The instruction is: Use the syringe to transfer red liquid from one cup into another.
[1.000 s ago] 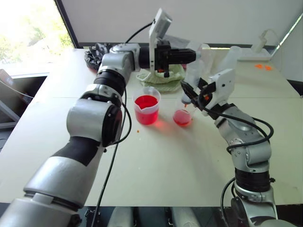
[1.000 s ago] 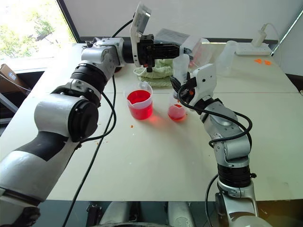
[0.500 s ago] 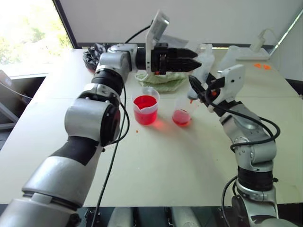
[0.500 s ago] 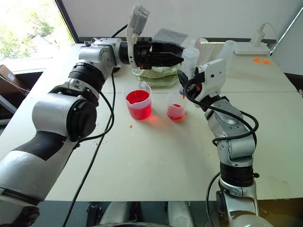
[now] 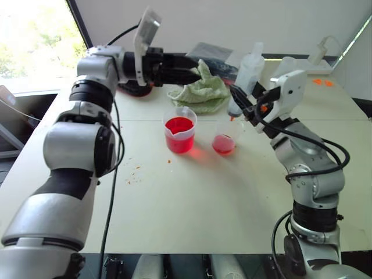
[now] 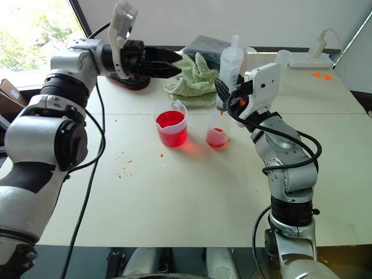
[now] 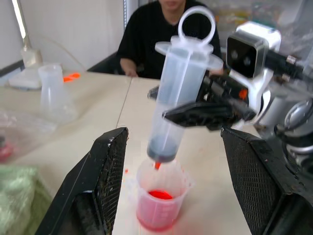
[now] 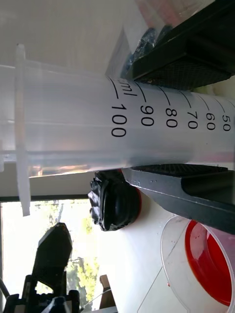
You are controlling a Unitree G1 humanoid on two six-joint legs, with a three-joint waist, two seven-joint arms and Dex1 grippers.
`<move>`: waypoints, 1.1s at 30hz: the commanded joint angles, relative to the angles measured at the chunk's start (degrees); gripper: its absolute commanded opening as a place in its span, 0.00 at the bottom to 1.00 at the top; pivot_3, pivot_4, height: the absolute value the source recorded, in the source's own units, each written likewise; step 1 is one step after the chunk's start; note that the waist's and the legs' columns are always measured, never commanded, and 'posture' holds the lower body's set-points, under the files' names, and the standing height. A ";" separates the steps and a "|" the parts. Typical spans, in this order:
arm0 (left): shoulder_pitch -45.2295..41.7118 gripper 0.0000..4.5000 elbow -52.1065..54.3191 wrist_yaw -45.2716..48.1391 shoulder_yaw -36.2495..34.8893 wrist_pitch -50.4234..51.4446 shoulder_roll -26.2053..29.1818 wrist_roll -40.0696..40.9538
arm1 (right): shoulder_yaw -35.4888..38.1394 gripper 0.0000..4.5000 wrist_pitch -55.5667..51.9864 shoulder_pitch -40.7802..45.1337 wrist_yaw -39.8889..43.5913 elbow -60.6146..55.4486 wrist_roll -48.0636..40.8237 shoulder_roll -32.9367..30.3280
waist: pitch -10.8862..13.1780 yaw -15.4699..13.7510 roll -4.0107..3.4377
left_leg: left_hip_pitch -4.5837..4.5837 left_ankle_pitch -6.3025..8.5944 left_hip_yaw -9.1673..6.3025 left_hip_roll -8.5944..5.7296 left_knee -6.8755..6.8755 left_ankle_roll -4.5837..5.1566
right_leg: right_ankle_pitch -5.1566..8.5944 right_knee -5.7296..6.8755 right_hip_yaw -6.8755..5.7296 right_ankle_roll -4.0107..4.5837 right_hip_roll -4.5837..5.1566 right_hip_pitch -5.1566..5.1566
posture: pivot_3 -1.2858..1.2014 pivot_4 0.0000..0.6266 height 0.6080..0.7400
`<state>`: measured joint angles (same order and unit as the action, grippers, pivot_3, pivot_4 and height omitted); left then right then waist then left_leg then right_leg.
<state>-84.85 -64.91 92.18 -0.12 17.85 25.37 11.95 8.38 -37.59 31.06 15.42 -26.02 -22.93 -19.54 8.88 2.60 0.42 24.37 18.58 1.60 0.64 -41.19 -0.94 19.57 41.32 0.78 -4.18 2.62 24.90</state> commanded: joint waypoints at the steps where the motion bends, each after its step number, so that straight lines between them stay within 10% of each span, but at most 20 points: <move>1: 2.24 0.70 8.53 0.32 3.23 4.24 4.00 6.23 | 2.17 0.32 -1.82 1.21 -0.62 -3.44 -2.75 -0.46 | 0.00 0.03 0.00 | 0.01 0.00 -0.01 0.00 0.00 0.00 | 0.00 -0.01 0.00 0.00 0.00 0.00 | 0.52 0.24 0.78; 17: 25.78 0.70 43.88 -1.29 1.24 16.22 14.47 17.54 | 17.84 0.32 -44.58 33.84 -5.92 21.22 -20.00 -16.69 | 0.01 -0.09 -0.03 | 0.02 -0.01 -0.07 0.04 0.02 -0.01 | 0.00 0.01 -0.05 0.00 0.00 -0.02 | 0.52 0.24 0.78; 25: 33.00 0.70 52.48 -5.25 -1.09 19.04 15.04 19.97 | -0.55 0.32 -54.91 39.20 1.37 42.75 -21.72 -31.27 | 0.00 -0.06 -0.03 | 0.01 0.01 0.05 0.02 0.03 0.03 | 0.00 -0.07 0.08 0.00 0.01 -0.03 | 0.52 0.24 0.78; 33: 37.58 0.70 59.39 -6.52 -1.65 21.67 17.74 22.35 | -9.16 0.32 -54.91 37.46 -0.10 53.72 -23.02 -30.53 | 0.00 -0.04 -0.03 | 0.03 0.01 0.08 0.09 0.05 0.03 | 0.00 -0.09 0.11 0.00 -0.04 0.01 | 0.52 0.24 0.78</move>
<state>-47.41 -7.92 85.74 -0.23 39.09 42.01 33.20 -0.63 -92.10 68.14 15.84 26.41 -45.30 -50.13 8.88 2.56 0.39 24.40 18.59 1.69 0.73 -41.15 -0.91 19.57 41.23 0.89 -4.18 2.59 24.91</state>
